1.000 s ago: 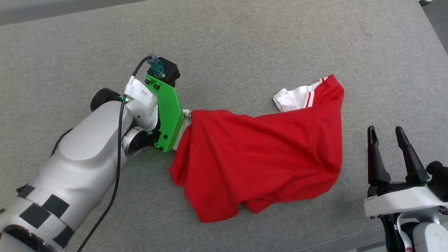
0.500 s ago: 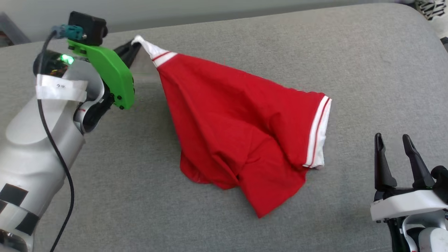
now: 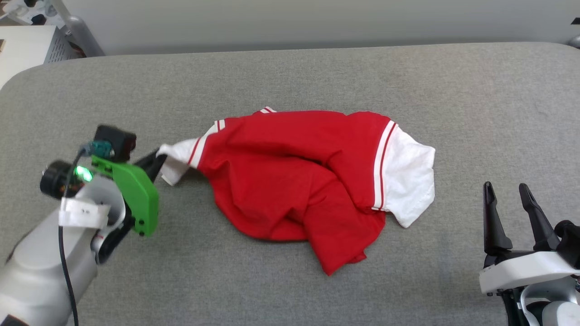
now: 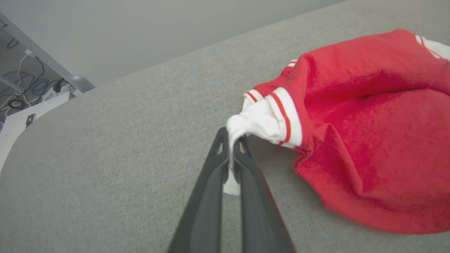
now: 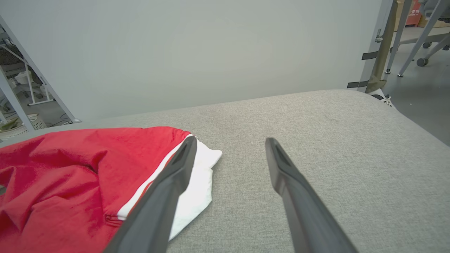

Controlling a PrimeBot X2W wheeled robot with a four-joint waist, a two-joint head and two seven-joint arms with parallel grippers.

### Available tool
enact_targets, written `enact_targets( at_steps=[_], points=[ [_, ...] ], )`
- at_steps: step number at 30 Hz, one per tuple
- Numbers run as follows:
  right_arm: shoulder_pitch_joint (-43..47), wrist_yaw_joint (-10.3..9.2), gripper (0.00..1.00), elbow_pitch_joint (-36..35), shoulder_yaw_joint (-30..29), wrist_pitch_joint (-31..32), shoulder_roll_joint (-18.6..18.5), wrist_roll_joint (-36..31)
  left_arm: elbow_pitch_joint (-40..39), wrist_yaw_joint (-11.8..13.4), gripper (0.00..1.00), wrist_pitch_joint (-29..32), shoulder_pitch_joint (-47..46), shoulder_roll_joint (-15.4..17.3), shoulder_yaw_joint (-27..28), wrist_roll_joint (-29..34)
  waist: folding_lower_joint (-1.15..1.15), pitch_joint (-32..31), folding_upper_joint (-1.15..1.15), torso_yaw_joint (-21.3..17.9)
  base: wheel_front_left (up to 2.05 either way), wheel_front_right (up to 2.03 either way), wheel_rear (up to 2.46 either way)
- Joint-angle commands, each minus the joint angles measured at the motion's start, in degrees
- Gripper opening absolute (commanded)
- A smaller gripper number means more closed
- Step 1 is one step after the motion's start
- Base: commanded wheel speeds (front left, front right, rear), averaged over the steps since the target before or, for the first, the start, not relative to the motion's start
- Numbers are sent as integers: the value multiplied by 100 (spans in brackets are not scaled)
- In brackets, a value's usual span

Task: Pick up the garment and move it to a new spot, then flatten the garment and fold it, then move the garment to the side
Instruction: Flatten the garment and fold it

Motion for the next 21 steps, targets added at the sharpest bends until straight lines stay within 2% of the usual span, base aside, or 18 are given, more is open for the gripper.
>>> enact_targets(
  at_steps=[1,7,14,15,16,21],
  points=[
    [12,-4,100,-26,0,23,5,-20,44,-29,0,40,203,15,-65,-99,0,19,0,39,0,0,0],
    [11,-4,100,-11,-65,105,-11,-48,218,-67,0,164,856,-34,-444,-285,0,47,0,85,0,0,0],
    [55,-4,100,46,-118,177,7,-92,392,-80,0,226,1004,-91,-786,-270,0,-99,0,177,0,0,0],
    [63,-4,100,54,-123,188,12,-95,407,-80,35,188,1005,-109,-802,-287,0,-142,0,196,0,0,0],
    [72,-4,100,60,-126,196,15,-96,412,-81,100,143,1001,-123,-799,-304,0,-174,0,210,0,0,0],
    [174,-4,100,89,-175,236,34,-93,329,14,100,-633,933,-211,-518,-368,0,-423,0,312,0,0,0]
  ],
)
